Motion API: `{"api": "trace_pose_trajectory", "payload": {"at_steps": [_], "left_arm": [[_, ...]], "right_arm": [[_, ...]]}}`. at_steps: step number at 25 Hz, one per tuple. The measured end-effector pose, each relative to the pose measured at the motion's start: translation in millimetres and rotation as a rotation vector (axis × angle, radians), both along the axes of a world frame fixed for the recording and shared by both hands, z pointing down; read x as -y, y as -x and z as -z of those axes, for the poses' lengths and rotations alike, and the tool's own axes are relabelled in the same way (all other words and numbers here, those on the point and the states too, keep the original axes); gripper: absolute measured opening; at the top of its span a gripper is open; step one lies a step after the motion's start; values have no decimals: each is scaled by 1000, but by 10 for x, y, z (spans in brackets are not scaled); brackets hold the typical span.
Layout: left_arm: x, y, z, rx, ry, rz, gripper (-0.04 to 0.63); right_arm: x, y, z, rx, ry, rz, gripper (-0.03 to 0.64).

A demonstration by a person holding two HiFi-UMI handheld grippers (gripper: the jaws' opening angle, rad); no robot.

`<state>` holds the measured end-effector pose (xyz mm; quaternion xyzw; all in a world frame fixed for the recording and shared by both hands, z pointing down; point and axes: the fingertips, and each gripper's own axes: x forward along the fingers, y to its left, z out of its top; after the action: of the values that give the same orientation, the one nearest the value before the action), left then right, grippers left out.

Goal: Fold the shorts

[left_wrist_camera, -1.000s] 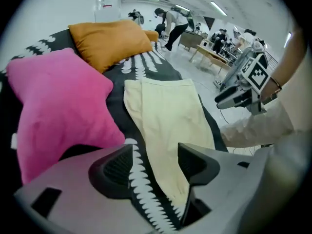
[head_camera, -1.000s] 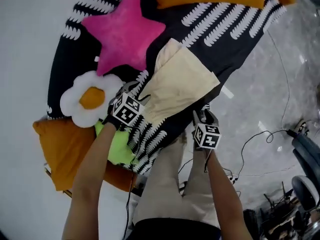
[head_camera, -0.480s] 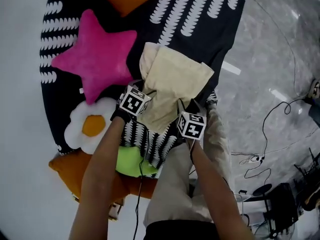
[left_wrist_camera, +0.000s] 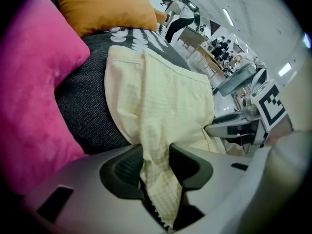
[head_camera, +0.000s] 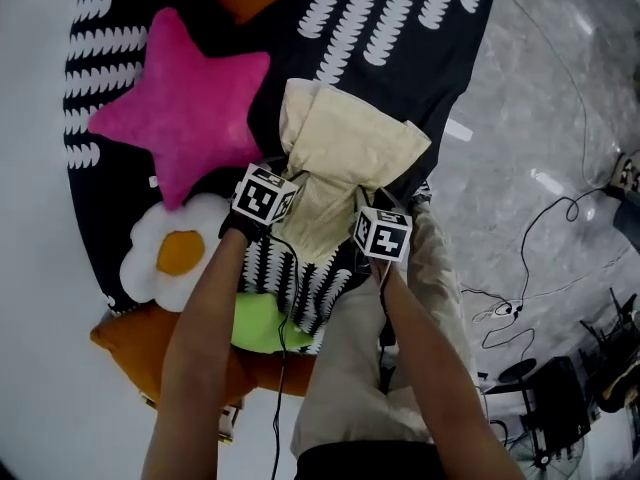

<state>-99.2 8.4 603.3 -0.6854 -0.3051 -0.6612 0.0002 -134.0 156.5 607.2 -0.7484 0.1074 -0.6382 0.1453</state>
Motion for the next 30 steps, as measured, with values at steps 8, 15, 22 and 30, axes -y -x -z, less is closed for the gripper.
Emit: {"api": "trace_pose_trajectory", "payload": {"at_steps": [8,15,22,30], "left_arm": [[-112,32,549,-39,149,160,57],[-299,-518,1392,-195,274,220,55],[-505,-1499,1846,-398,314,232,55],[-223,-1976,2351,-627,329,332,55]], "right_arm": [[66,-78,449,5,-216,106,42],[-289,-771,1330,-168,-313,153,41],[-494,-1968,1842,-377,-286,173,41],[-215,-2414,2331,-567,-333,140,41]]}}
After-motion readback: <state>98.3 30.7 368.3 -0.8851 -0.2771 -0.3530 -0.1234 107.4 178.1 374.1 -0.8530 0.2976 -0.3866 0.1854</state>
